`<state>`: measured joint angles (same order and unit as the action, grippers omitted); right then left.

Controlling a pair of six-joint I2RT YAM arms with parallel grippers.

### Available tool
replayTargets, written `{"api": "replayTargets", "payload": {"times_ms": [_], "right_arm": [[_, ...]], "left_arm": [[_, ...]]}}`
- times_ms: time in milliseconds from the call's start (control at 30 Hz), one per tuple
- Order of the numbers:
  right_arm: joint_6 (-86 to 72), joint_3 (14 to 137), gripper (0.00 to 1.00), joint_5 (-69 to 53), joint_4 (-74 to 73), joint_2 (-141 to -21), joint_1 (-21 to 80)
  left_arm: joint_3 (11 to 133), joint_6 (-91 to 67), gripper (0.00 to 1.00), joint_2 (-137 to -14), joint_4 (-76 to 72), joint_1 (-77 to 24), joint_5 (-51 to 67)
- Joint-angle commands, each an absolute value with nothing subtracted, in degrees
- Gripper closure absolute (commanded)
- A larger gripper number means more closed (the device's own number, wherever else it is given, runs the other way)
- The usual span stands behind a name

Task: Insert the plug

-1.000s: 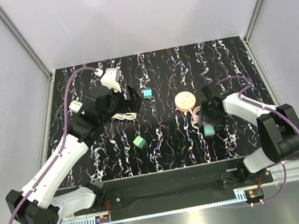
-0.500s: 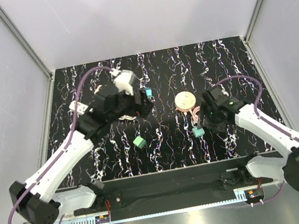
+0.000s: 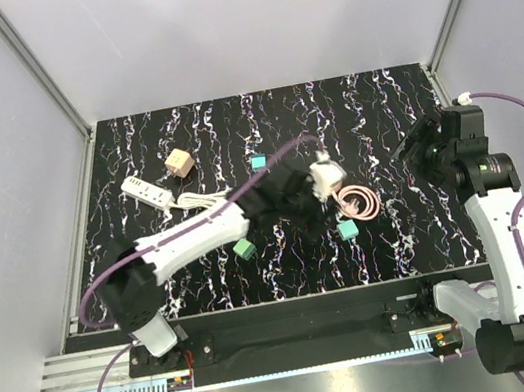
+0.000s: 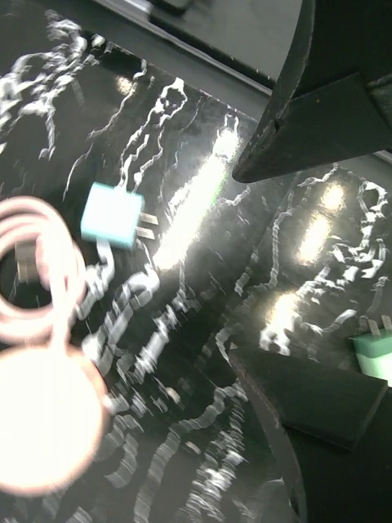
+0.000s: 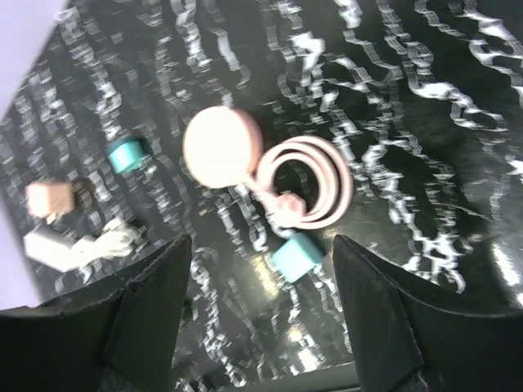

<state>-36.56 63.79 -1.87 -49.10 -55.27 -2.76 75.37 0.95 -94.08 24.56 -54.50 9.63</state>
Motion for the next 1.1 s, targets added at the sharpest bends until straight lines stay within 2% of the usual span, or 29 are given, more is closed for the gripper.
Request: {"api": "replayTargets", "payload": {"times_ms": [0, 233, 833, 933, 1067], "right_arm": [[-35.0, 65.9, 0.23, -10.3, -48.6, -55.0, -3.6], [-31.3, 67.4, 0.23, -15.6, -49.1, -48.3, -3.8], [-34.1, 77.9, 0.22, -20.5, -52.8, -39.7, -3.8], [-34.3, 78.2, 0.22, -20.1, -53.5, -38.8, -3.8], [-34.2, 77.8, 0.21, -19.6, -53.8, -38.5, -3.8]], "left_arm": [[79.9, 10.0, 0.15, -98.5, 23.7, -60.5, 4.4], [85.9, 12.9, 0.21, -109.6, 23.7, -63.6, 5.2], [96.7, 15.3, 0.2, -123.5, 23.7, -64.3, 2.5], [96.9, 15.2, 0.24, -124.4, 23.6, -64.3, 3.1], [96.1, 14.8, 0.39, -125.3, 23.6, -64.3, 3.7]]}}
